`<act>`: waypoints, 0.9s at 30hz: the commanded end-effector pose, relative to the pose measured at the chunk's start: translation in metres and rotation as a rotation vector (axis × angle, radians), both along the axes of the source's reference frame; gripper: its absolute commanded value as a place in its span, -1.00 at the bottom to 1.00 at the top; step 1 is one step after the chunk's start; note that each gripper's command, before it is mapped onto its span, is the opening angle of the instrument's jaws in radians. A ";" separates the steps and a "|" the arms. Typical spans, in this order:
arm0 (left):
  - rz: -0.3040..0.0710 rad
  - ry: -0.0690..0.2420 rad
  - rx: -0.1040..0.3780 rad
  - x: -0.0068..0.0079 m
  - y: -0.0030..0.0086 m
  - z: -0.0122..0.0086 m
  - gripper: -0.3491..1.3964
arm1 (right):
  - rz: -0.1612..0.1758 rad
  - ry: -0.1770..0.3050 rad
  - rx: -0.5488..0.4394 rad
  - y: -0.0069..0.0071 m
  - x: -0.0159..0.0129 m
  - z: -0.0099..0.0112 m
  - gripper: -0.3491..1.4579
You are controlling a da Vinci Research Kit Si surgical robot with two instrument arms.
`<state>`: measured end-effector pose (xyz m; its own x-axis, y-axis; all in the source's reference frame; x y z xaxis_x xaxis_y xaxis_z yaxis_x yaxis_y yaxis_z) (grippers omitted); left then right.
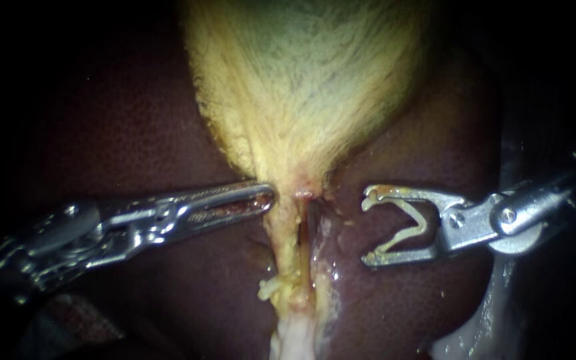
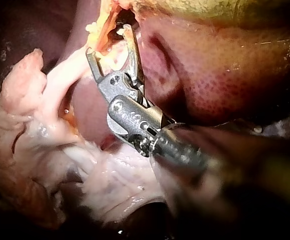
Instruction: Clipping second clip left tube
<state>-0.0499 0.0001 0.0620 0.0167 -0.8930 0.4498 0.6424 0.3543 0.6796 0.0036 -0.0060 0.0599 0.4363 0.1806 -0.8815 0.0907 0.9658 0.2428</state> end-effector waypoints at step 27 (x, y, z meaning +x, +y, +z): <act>-0.005 -0.002 0.003 0.0051 -0.0009 -0.0054 -1.00 | -0.026 -0.031 0.130 -0.0040 0.0091 0.0094 0.04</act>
<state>-0.0448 -0.0008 0.0563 0.0104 -0.8942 0.4475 0.6420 0.3490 0.6826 0.0126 -0.0100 0.0695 0.4747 0.2801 -0.8344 0.1062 0.9229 0.3702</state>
